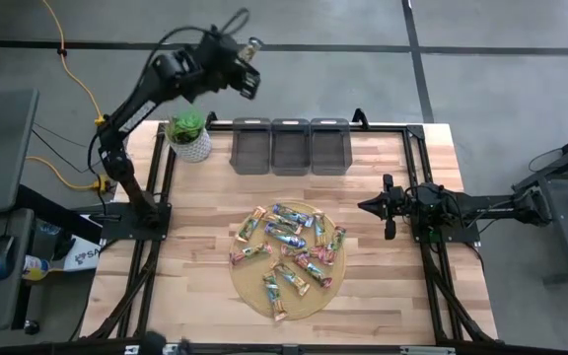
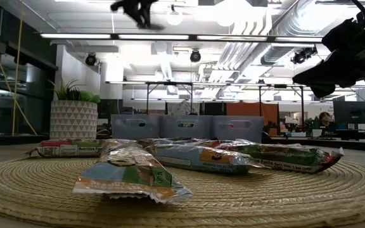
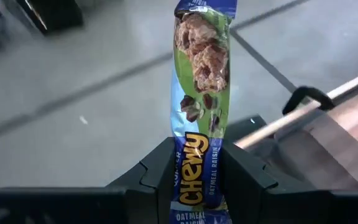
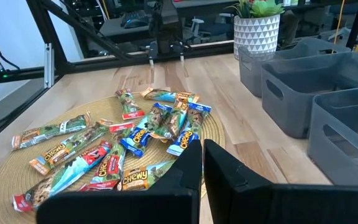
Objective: Pick and place Granola Bars by type
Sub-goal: Put the blue granola bar into the left black bin
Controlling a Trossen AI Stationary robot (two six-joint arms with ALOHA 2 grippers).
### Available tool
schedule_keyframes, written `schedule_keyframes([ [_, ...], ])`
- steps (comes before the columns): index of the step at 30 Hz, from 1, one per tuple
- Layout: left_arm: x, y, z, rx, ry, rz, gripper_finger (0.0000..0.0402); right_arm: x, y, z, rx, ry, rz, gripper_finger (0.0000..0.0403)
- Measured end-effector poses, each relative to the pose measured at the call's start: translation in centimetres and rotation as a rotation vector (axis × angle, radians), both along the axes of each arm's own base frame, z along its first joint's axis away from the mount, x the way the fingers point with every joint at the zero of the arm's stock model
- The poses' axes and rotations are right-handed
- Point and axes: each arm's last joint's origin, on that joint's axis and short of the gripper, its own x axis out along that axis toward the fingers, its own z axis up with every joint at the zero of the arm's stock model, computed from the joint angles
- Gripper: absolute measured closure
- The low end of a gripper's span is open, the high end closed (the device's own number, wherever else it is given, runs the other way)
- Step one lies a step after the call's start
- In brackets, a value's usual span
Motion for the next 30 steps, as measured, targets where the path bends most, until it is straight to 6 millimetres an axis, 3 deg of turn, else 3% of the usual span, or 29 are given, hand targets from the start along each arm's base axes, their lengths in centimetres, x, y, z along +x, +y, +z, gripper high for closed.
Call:
schedule_keyframes([
  [6,-1.3,4.7,-4.5,-0.225,-0.036,0.019,0.0291,0.0,0.0,0.0,0.0,0.0,0.0,0.0403],
  [11,-0.7,6.4,-10.2,-0.406,-0.045,-0.007,0.0291,0.0,0.0,0.0,0.0,0.0,0.0,0.0403],
  [17,0.3,5.8,-17.7,-0.612,-0.048,-0.002,0.0291,0.0,0.0,0.0,0.0,0.0,0.0,0.0403],
  [21,0.2,4.9,-21.1,-0.693,-0.029,0.074,0.0291,0.0,0.0,0.0,0.0,0.0,0.0,0.0403],
  [24,-0.1,4.3,-22.4,-0.722,-0.027,0.141,0.0291,0.0,0.0,0.0,0.0,0.0,0.0,0.0403],
  [30,1.0,3.6,-23.0,-0.67,-0.076,0.205,0.0291,0.0,0.0,0.0,0.0,0.0,0.0,0.0403],
])
